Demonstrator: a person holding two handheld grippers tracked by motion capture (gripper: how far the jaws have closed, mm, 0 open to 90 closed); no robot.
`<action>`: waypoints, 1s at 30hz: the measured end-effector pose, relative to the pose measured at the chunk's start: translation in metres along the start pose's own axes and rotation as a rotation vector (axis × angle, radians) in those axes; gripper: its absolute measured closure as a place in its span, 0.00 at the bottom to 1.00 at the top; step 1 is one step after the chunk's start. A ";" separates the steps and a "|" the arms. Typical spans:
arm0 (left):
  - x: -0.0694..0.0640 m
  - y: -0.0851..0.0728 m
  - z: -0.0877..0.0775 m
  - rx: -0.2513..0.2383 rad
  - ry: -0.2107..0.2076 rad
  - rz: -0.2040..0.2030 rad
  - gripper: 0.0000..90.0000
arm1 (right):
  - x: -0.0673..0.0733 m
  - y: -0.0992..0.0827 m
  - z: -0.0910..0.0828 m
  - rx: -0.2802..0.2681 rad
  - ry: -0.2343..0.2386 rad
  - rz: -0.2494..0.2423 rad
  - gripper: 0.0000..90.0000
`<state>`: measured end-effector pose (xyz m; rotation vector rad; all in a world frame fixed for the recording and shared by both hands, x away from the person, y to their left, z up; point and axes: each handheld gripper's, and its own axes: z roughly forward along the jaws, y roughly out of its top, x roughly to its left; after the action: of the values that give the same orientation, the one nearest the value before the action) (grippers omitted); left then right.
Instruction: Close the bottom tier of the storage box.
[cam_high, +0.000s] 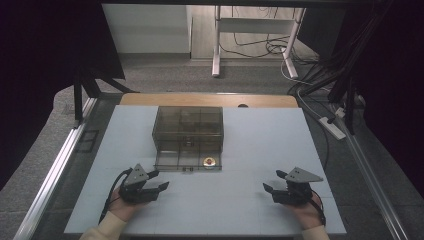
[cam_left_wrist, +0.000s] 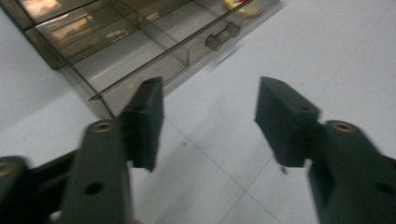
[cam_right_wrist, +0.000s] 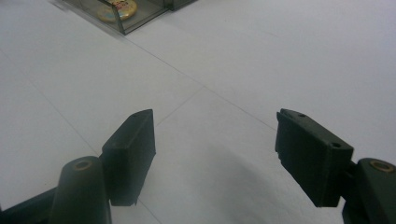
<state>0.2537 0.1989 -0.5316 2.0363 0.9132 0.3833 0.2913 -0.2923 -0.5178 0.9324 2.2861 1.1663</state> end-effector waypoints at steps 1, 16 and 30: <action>0.000 0.000 0.000 -0.004 -0.007 0.001 0.56 | 0.000 0.000 0.000 0.001 0.001 -0.001 0.32; -0.002 0.013 0.013 -0.008 -0.057 0.022 0.99 | 0.002 0.000 0.004 0.007 0.008 -0.003 0.31; -0.006 0.020 0.040 0.052 -0.053 0.058 0.99 | 0.003 -0.001 0.005 0.014 0.009 -0.005 0.31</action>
<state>0.2816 0.1639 -0.5387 2.1143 0.8420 0.3385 0.2924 -0.2878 -0.5213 0.9281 2.3048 1.1566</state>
